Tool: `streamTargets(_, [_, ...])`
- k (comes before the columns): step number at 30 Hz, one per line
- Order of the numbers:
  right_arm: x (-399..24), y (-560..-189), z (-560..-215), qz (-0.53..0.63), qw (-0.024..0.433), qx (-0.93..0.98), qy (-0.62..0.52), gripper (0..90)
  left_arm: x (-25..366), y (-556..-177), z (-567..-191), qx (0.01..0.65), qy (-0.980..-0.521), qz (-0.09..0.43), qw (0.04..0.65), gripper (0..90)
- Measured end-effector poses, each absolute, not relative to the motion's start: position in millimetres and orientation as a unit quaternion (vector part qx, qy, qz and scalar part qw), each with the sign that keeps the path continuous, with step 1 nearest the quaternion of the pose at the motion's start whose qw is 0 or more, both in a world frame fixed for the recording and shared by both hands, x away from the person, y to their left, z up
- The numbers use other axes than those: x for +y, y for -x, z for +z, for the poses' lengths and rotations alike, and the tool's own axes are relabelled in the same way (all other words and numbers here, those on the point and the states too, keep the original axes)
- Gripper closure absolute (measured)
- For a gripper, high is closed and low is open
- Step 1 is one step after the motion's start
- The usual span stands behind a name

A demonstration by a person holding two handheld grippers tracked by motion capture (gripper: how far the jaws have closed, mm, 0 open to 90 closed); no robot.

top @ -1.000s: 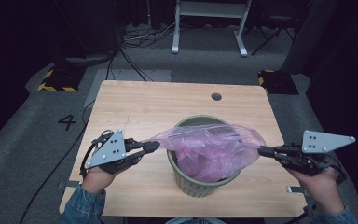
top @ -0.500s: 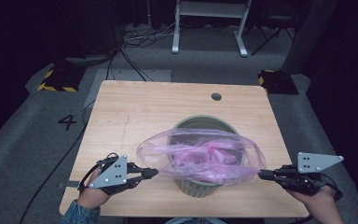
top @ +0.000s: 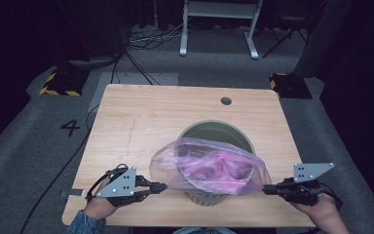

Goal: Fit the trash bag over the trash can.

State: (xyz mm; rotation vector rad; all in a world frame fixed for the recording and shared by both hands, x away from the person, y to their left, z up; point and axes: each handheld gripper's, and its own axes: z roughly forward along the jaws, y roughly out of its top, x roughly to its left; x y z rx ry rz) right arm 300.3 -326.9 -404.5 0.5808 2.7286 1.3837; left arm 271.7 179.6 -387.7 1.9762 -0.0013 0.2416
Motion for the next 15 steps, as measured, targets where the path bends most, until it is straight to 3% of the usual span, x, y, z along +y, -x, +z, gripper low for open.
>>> streamTargets(5, [-326,-300,-406,0.445,0.010,0.876,-0.185,90.0,164,-271,-401,-0.015,-0.869,0.101,0.483,90.0])
streamTargets(9, [-322,-301,-410,0.420,0.018,0.888,-0.189,90.0,165,-280,-412,0.011,-0.883,0.112,0.456,90.0])
streamTargets(14, [-329,-307,-416,0.410,0.023,0.885,-0.218,89.9,181,-291,-409,0.053,-0.858,0.110,0.499,88.8])
streamTargets(15, [-329,-307,-415,0.413,0.028,0.883,-0.221,86.1,183,-291,-407,0.055,-0.852,0.108,0.509,85.4])
